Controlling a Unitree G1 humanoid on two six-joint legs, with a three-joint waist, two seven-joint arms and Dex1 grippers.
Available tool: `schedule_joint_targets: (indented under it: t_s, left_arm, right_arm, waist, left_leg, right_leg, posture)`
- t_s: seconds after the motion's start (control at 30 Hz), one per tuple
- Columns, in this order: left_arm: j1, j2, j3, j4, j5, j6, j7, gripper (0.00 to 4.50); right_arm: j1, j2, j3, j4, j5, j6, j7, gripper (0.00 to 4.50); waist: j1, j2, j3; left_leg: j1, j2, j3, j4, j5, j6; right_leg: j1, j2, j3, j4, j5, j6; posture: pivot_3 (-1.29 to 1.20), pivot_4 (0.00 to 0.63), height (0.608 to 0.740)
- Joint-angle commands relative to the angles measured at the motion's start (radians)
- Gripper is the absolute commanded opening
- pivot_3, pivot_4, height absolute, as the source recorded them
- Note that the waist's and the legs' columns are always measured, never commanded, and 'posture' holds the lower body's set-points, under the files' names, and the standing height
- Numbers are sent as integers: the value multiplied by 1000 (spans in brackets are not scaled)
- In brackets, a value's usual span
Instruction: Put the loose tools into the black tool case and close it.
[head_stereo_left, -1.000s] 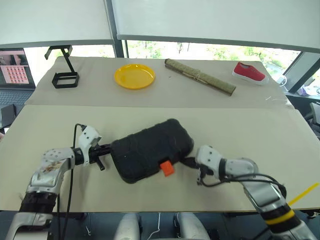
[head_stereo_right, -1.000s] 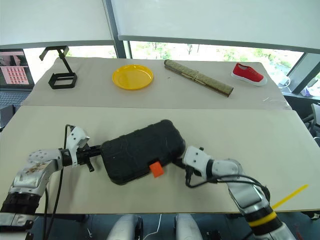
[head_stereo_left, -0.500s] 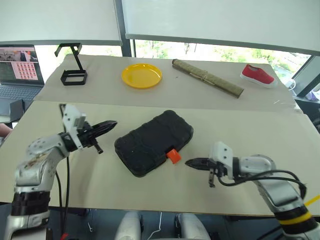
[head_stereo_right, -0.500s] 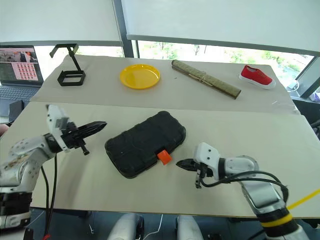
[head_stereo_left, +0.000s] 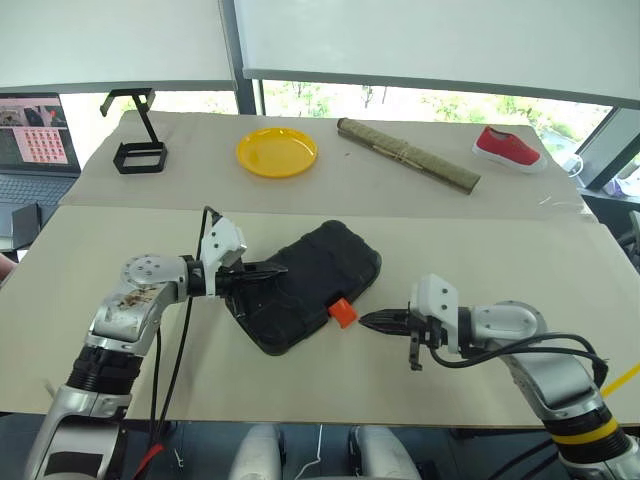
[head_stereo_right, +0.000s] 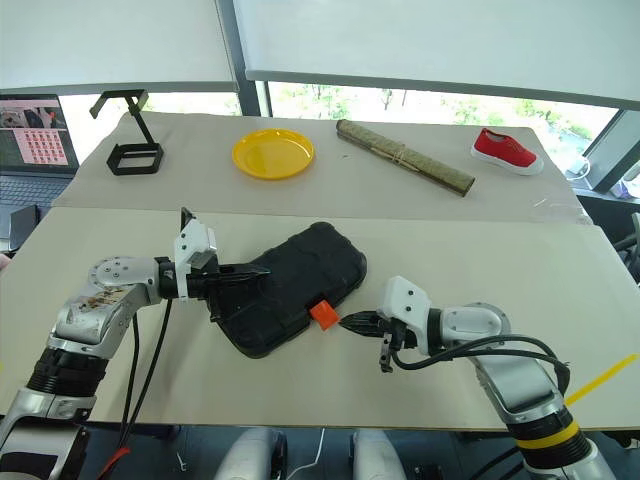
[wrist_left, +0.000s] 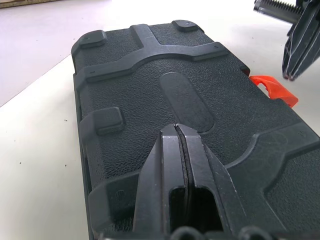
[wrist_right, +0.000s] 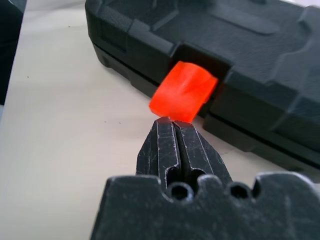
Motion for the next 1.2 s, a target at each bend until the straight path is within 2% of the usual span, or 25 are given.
schedule_joint_targets:
  t_s: [0.03, 0.47, 0.9, 1.2]
  left_arm:
    - [18, 3, -16, 41, 35, -2, -2, 39]
    - [51, -12, -18, 57, 55, -13, 8, 39]
    - [74, -19, -37, 71, 72, -20, 10, 39]
    - [81, -27, -49, 87, 89, -32, 4, 39]
  right_arm:
    - [-41, 32, 32, 11, -20, -28, -7, 89]
    - [-99, 114, 65, 98, -77, -75, -33, 89]
    - [-118, 139, 79, 156, -148, -146, -47, 89]
    - [-106, 181, 7, 64, -37, -73, -64, 89]
  waist:
    - [-1, 1, 0]
    - [-9, 5, -3]
    - [-11, 9, -5]
    - [-13, 10, -6]
  left_leg:
    - [0, 0, 0, 0, 0, 0]
    - [2, 0, 0, 0, 0, 0]
    - [4, 0, 2, 0, 0, 0]
    - [6, 0, 3, -1, 0, 0]
  right_leg:
    - [0, 0, 0, 0, 0, 0]
    - [1, 0, 0, 1, 0, 0]
    - [1, 1, 3, 3, 0, 0]
    - [1, 1, 5, 6, 0, 0]
  posture:
    - [0, 150, 740]
    - [0, 150, 740]
    - [0, 150, 740]
    - [0, 150, 740]
